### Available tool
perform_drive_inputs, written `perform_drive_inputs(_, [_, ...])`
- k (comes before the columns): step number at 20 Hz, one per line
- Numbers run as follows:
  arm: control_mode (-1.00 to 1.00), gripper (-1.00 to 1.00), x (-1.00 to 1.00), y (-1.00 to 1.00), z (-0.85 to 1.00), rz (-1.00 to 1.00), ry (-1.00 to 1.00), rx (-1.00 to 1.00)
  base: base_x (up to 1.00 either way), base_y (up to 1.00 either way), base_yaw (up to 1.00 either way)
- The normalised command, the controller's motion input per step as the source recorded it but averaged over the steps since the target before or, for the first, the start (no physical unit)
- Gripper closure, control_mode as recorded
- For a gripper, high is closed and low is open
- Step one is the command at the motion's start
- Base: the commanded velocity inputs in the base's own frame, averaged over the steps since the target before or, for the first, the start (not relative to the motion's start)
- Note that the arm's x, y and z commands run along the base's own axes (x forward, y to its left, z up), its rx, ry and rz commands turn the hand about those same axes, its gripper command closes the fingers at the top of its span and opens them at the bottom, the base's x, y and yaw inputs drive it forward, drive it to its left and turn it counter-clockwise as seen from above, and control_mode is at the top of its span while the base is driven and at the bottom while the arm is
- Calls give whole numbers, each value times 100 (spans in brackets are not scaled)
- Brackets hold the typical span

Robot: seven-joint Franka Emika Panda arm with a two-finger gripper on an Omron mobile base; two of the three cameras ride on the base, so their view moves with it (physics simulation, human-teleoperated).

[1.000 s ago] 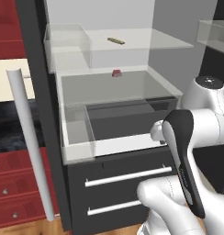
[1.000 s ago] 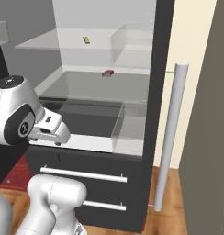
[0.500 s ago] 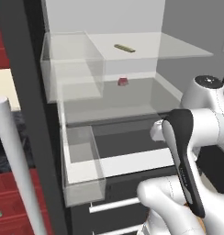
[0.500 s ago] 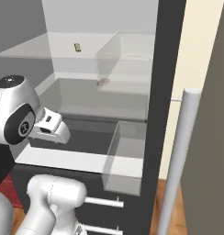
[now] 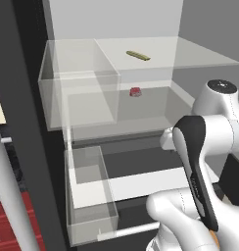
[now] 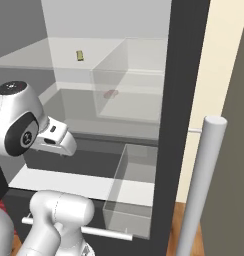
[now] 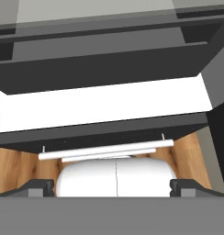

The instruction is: Retrieve the butter from the fridge and place it on a plate on the dining table. Then retrieve the butter knife by the fridge and place it near the plate.

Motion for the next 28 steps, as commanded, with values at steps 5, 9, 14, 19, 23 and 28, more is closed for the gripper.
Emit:
perform_drive_inputs(5, [100, -100, 0, 0, 0, 0, 0, 0, 69, 0, 0])
perform_drive_inputs(9, [100, -100, 0, 0, 0, 0, 0, 0, 20, 0, 0])
perform_drive_inputs(14, [100, -100, 0, 0, 0, 0, 0, 0, 0, 0, 0])
perform_drive_inputs(19, [100, -100, 0, 0, 0, 0, 0, 0, 0, 0, 0])
perform_drive_inputs(23, [-100, -100, 0, 4, 3, 3, -3, -2, 0, 0, 0])
perform_drive_inputs(28, [-100, -100, -16, -5, 13, 15, -14, -6, 0, 0, 0])
